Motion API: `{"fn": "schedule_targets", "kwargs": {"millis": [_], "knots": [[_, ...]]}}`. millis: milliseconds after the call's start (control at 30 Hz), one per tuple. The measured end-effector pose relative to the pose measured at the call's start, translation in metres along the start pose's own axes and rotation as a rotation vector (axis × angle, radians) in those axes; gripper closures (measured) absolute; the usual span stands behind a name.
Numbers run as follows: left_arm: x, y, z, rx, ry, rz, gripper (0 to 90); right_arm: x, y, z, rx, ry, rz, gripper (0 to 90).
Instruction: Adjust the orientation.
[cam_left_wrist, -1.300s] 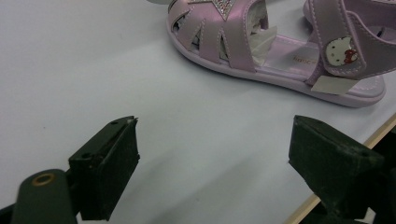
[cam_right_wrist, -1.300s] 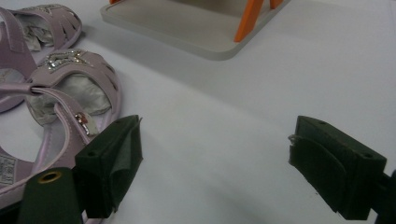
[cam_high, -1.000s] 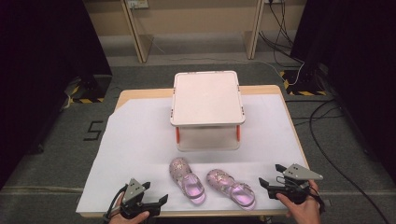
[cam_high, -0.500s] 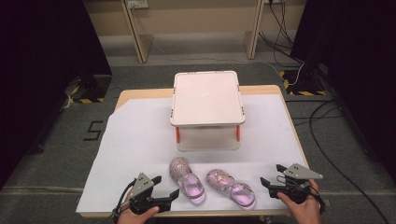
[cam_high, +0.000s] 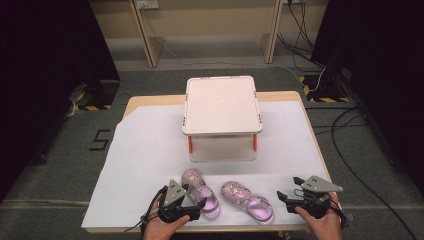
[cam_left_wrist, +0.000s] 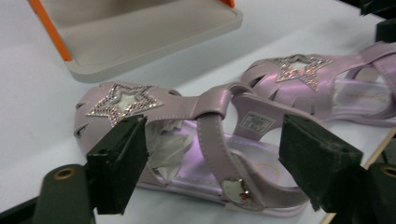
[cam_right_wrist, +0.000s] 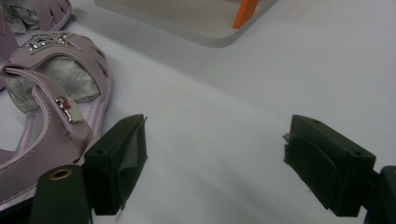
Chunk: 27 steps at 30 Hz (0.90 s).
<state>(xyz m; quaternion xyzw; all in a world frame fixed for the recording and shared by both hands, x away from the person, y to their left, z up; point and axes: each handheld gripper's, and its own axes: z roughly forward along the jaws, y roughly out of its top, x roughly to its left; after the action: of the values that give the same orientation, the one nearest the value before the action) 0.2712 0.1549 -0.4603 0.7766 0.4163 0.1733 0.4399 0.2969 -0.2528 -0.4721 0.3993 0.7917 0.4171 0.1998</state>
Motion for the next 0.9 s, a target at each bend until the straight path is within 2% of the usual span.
{"fn": "schedule_targets", "kwargs": {"millis": [167, 300, 367, 600, 700, 900], "knots": [[0.005, -0.002, -0.001, 0.015, -0.008, 0.013, 35.0, 0.001, 0.000, 0.000, -0.001, 0.006, -0.005, 21.2], [0.006, -0.001, -0.005, 0.010, -0.028, 0.052, 47.3, 0.001, 0.000, 0.001, 0.000, 0.007, -0.012, 21.3], [0.008, 0.000, -0.007, 0.010, -0.028, 0.056, 50.5, 0.002, 0.000, 0.001, 0.000, 0.006, -0.013, 21.3], [0.021, -0.001, -0.016, 0.009, -0.003, 0.061, 54.5, 0.002, 0.000, 0.001, 0.004, 0.006, -0.021, 21.3], [0.028, -0.002, -0.021, 0.015, -0.007, 0.051, 55.8, 0.002, 0.001, 0.001, 0.002, 0.010, -0.018, 21.4], [0.027, -0.004, -0.022, 0.014, -0.023, 0.058, 53.2, 0.002, 0.001, 0.001, 0.004, 0.007, -0.021, 21.4]]}}
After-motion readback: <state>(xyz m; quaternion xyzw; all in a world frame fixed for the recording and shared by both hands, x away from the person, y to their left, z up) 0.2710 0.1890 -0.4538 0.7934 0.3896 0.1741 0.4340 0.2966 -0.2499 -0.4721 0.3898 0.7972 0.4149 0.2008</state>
